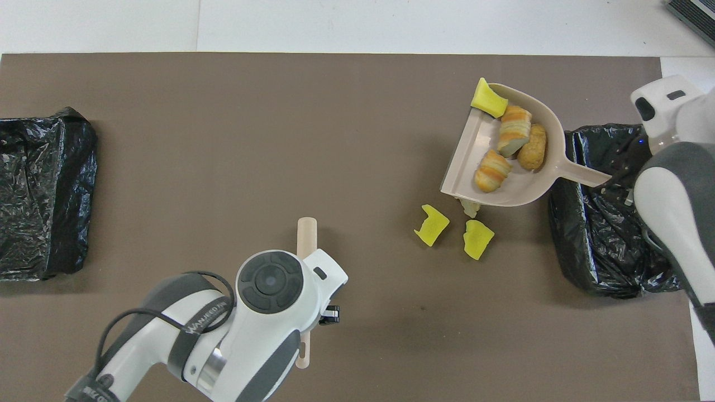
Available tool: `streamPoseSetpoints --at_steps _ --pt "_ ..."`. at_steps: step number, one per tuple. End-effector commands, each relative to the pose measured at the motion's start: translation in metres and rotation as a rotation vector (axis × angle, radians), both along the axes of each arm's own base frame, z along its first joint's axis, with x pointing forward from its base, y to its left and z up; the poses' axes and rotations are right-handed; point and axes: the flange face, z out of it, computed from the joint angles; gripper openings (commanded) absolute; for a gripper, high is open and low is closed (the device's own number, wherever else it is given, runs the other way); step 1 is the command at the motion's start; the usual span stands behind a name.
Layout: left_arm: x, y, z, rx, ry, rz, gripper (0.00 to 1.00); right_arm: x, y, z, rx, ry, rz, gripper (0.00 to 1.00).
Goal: Sweep and dump trash in bin
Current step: 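Carry the loaded dustpan over the trash bag with the right gripper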
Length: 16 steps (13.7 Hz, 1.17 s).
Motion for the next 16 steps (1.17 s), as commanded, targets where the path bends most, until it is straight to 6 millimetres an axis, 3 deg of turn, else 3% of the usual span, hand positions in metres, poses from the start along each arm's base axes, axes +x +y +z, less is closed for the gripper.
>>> streamPoseSetpoints --at_steps 1,3,5,6,8,10,12,16 --pt "-0.060 -0.008 -0.032 0.020 -0.044 -0.018 0.00 -0.012 -0.072 0.015 0.045 -0.010 -0.027 0.00" --pt "-0.068 -0.006 -0.037 0.003 -0.064 0.040 0.00 -0.028 -0.144 0.023 0.020 -0.025 -0.031 0.00" --pt "-0.065 -0.005 -0.038 -0.011 -0.047 0.065 0.00 -0.044 -0.199 0.025 -0.068 -0.005 0.020 0.00" --pt "-0.062 -0.004 -0.039 -0.014 -0.045 0.057 0.26 -0.050 -0.221 0.033 -0.134 -0.001 0.051 0.00" --pt "-0.049 -0.001 -0.037 -0.022 -0.046 0.085 1.00 -0.058 -0.255 0.042 -0.215 -0.023 0.111 0.00" --pt "-0.020 0.008 -0.027 -0.036 -0.046 0.128 1.00 -0.061 -0.276 0.051 -0.311 -0.044 0.172 0.00" --pt "0.009 0.021 -0.007 -0.042 -0.044 0.185 1.00 -0.059 -0.282 0.054 -0.416 -0.015 0.274 0.00" --pt "0.071 0.066 0.035 -0.088 -0.087 0.191 1.00 -0.048 -0.264 0.047 -0.529 0.060 0.413 0.00"
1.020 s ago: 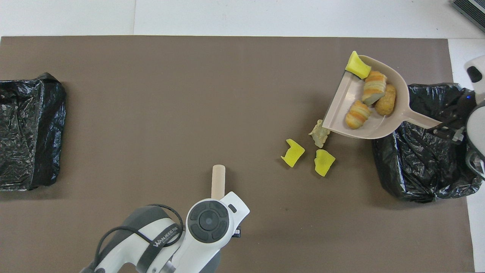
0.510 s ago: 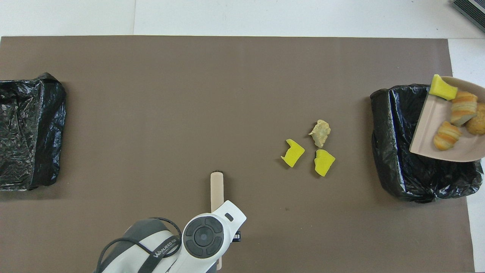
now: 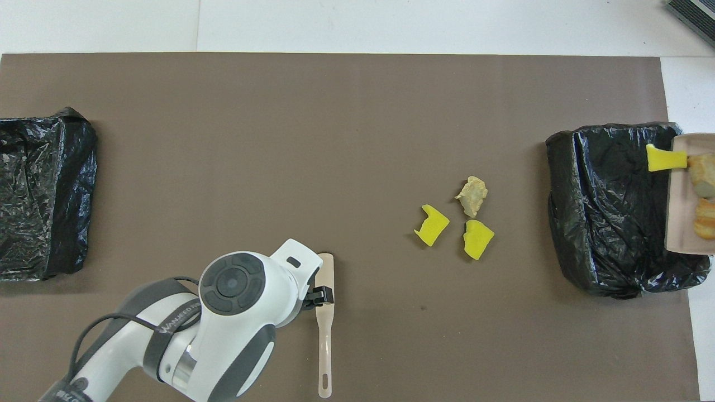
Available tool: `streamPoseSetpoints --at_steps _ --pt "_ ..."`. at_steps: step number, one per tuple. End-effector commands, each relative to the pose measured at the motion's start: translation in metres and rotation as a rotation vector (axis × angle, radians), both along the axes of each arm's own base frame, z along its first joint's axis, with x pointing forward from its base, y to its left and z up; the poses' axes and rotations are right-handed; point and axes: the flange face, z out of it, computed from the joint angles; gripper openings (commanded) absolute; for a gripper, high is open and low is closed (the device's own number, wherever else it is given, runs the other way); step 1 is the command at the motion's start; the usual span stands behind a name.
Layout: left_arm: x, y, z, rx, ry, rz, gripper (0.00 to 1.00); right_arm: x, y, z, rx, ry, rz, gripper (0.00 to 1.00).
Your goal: Sweep and dump trash in bin
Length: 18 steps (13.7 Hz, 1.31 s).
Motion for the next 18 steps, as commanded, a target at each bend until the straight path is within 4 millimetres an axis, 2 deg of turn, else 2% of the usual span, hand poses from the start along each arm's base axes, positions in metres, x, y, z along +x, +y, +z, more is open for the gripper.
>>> streamPoseSetpoints --at_steps 1,3,5,8,10,11,14,15,16,18 --pt "0.038 0.034 0.024 -0.028 -0.020 -0.028 1.00 0.007 0.011 -0.005 -0.084 0.059 0.086 0.00" --pt "0.062 0.063 0.037 -0.042 -0.046 -0.035 1.00 0.008 0.015 -0.013 -0.110 0.064 0.135 0.00" --pt "0.083 0.098 0.050 -0.024 -0.065 -0.081 1.00 0.013 0.023 -0.013 -0.146 0.092 0.175 0.00" --pt "0.108 0.152 0.077 -0.043 -0.081 -0.153 1.00 0.027 0.047 -0.012 -0.210 0.127 0.242 0.00" --pt "0.121 0.178 0.102 -0.053 -0.091 -0.177 1.00 0.033 0.057 -0.011 -0.262 0.155 0.275 0.00" --pt "0.131 0.189 0.115 -0.036 -0.097 -0.177 1.00 0.039 0.070 -0.007 -0.301 0.165 0.309 0.00" --pt "0.153 0.195 0.139 -0.015 -0.066 -0.219 1.00 0.048 0.103 0.014 -0.373 0.156 0.358 0.00" --pt "0.153 0.195 0.143 -0.017 -0.075 -0.235 1.00 0.043 0.106 0.024 -0.360 0.132 0.325 0.00" --pt "0.155 0.205 0.143 -0.015 -0.077 -0.226 1.00 0.038 0.114 0.037 -0.331 0.080 0.242 0.00" --pt "0.160 0.213 0.148 -0.012 -0.097 -0.208 1.00 0.027 0.124 0.046 -0.166 0.021 0.074 0.00"
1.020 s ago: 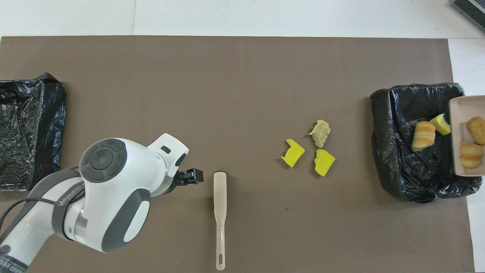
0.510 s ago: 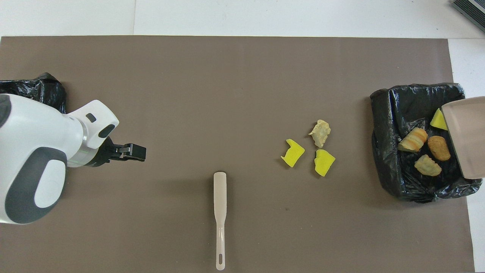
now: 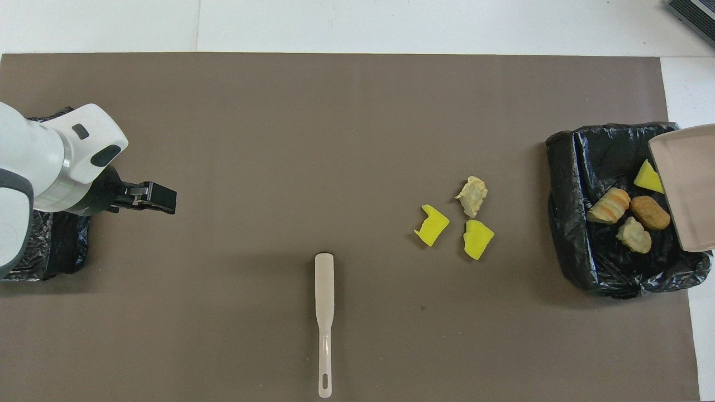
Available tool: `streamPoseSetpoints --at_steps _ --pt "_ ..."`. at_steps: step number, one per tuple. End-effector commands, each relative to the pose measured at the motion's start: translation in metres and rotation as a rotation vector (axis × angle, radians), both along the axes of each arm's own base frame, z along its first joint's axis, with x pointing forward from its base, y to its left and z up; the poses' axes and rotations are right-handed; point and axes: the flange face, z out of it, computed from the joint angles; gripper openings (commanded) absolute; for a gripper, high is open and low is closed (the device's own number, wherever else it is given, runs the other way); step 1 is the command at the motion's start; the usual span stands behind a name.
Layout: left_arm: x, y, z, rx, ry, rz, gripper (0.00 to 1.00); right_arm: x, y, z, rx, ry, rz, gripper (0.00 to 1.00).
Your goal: Sweep and dump trash in bin
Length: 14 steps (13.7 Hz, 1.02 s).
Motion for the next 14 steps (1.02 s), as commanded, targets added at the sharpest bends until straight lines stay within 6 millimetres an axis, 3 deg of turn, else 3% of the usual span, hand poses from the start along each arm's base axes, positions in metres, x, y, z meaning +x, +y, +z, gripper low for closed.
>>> streamPoseSetpoints --at_steps 1,4,10,12,14 --pt "0.009 0.010 0.006 0.007 -0.010 -0.006 1.00 -0.013 0.022 0.010 0.167 -0.080 -0.186 0.00" --pt "0.019 0.012 0.016 -0.001 -0.033 -0.001 1.00 -0.017 0.087 0.000 0.302 -0.185 -0.467 0.00" --pt "0.014 0.015 0.044 0.070 -0.065 -0.026 1.00 -0.021 0.290 -0.022 0.525 -0.420 -1.057 0.00" --pt "0.009 0.023 0.060 0.075 -0.066 -0.015 1.00 -0.016 0.360 -0.047 0.582 -0.440 -1.243 0.00" --pt "0.004 0.033 0.071 0.074 -0.077 -0.048 1.00 -0.009 0.442 -0.091 0.587 -0.483 -1.400 0.00"
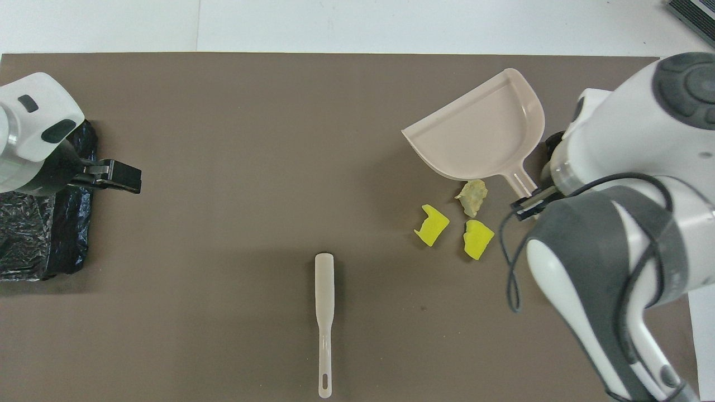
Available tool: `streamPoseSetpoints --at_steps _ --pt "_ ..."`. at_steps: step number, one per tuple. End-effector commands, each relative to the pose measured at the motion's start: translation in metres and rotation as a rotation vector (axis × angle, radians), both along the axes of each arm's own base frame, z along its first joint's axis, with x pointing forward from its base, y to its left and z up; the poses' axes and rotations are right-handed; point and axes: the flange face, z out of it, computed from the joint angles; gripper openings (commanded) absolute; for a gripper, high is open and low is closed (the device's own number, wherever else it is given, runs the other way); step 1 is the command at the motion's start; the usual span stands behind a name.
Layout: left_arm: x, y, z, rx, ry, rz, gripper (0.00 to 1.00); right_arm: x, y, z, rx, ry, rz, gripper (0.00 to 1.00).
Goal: Sweep and dump trash in bin
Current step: 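Set the empty dustpan back on the table with the right gripper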
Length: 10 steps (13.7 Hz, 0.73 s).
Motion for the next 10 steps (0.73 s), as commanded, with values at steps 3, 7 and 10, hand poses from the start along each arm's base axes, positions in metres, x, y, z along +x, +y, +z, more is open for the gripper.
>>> streamPoseSetpoints --at_steps 3,7,10 --pt "-0.017 0.014 0.027 0.019 -0.007 -0.051 1.00 0.033 0.151 -0.074 0.150 -0.008 -0.410 0.00" --pt "-0.031 0.017 0.033 0.023 0.035 -0.052 1.00 0.024 0.262 -0.143 0.215 -0.028 -0.515 0.00" --pt "-0.036 0.019 0.031 0.026 0.064 -0.049 1.00 0.024 0.268 -0.151 0.242 -0.042 -0.515 0.00"
